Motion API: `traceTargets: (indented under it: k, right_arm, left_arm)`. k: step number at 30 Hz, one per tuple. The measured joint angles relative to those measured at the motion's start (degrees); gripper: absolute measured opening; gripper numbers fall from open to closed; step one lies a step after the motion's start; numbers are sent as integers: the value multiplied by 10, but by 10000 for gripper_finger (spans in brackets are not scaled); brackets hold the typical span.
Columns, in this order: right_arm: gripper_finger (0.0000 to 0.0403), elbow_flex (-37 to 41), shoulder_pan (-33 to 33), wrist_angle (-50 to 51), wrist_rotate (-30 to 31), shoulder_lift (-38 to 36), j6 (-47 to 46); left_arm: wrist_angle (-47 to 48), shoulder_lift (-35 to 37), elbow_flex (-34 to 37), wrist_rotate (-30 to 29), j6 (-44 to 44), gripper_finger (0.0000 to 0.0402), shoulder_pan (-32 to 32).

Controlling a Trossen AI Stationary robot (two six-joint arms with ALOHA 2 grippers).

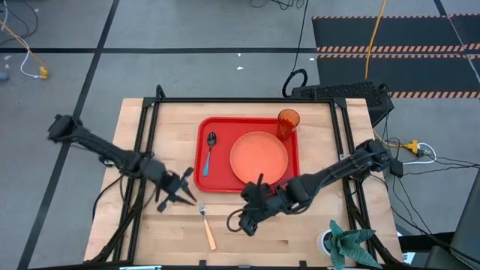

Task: Pick and place plate/cup/fork/spoon on tray
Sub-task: Put the orange fork on the red tray to the right of the blue spoon

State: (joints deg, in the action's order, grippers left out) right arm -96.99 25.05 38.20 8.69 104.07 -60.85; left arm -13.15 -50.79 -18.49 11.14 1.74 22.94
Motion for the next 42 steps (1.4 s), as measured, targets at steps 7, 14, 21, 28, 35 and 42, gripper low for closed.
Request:
traceTargets:
  k: [7, 14, 21, 28, 35, 42]
  right_arm:
    - [164, 0, 28, 117, 22, 0, -96]
    - [164, 0, 51, 261, 50, -1, -205]
    - [164, 0, 80, 343, 64, -2, -282]
    - [164, 0, 100, 337, 145, -2, -302]
    - [164, 0, 104, 305, 175, -2, -299]
    - [164, 0, 104, 244, 187, -2, -249]
  left_arm:
    - [161, -61, -101, -177, 17, 61, 157]
    - [303, -205, -225, -233, 65, 151, 196]
    - [378, -348, -297, -209, 141, 208, 196]
    - [394, -441, -347, -221, 229, 209, 195]
    - [395, -472, -372, -227, 293, 166, 171]
    - [410, -486, -372, -185, 311, 110, 133]
